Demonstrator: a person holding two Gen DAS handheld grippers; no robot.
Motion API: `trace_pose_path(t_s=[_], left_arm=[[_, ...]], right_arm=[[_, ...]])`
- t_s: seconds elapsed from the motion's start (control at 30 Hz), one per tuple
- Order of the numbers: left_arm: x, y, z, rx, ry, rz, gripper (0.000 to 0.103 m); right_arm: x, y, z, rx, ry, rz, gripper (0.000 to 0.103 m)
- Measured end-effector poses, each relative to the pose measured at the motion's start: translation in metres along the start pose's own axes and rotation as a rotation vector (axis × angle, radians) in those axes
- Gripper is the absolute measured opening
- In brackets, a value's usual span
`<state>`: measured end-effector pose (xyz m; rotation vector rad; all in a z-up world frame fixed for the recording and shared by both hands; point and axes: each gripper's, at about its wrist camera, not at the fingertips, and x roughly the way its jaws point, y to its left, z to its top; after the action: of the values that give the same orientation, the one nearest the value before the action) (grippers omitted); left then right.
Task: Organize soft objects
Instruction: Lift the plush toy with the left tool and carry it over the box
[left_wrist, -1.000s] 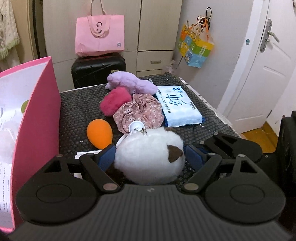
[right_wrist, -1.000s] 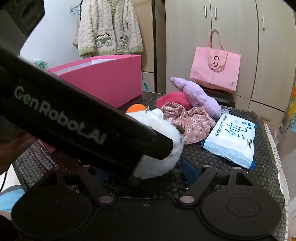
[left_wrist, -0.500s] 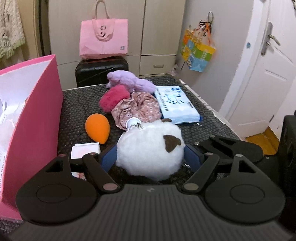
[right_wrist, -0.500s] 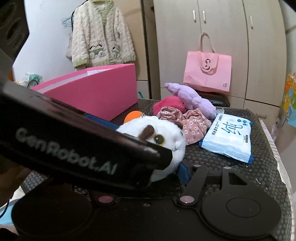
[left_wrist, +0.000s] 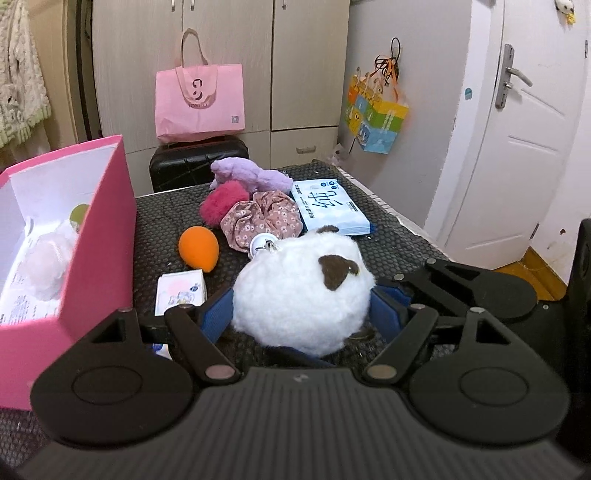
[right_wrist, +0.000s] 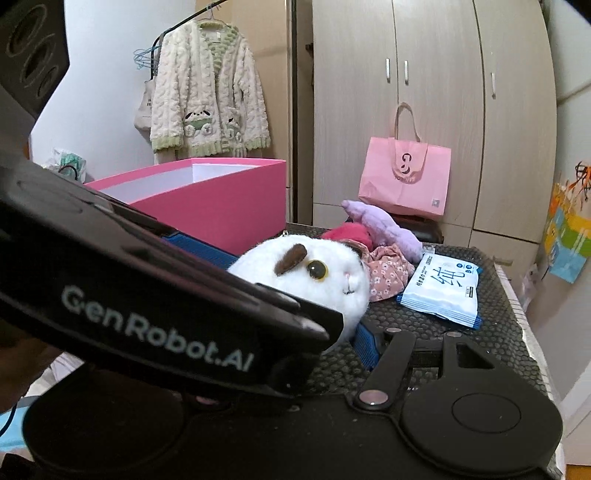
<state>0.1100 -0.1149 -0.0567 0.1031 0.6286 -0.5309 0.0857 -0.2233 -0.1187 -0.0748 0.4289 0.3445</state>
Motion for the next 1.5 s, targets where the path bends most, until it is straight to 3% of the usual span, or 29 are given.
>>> trace_pose_path(t_s=[0.47, 0.77, 1.2, 1.5], left_arm=[[-0.085, 0.010, -0.020, -0.017, -0.090, -0.024, 0.078], [-0.133, 0.033, -0.022, -0.051, -0.150, 0.032, 0.078], [-0.159, 0.085, 0.011, -0.099, -0.237, 0.158, 0.078], [-0.141, 0.138, 0.042, -0.163, -0.243, 0.203, 0.078]], right_arm=[[-0.055, 0.057, 0.019, -0.065, -0.036, 0.009, 0.069], [-0.069, 0.100, 0.043, -0.136, -0.072, 0.064, 0.068], [-0.035, 0.128, 0.102, -0.178, -0.138, 0.183, 0.068], [0.019, 0.132, 0.143, -0.202, -0.118, 0.250, 0.069]])
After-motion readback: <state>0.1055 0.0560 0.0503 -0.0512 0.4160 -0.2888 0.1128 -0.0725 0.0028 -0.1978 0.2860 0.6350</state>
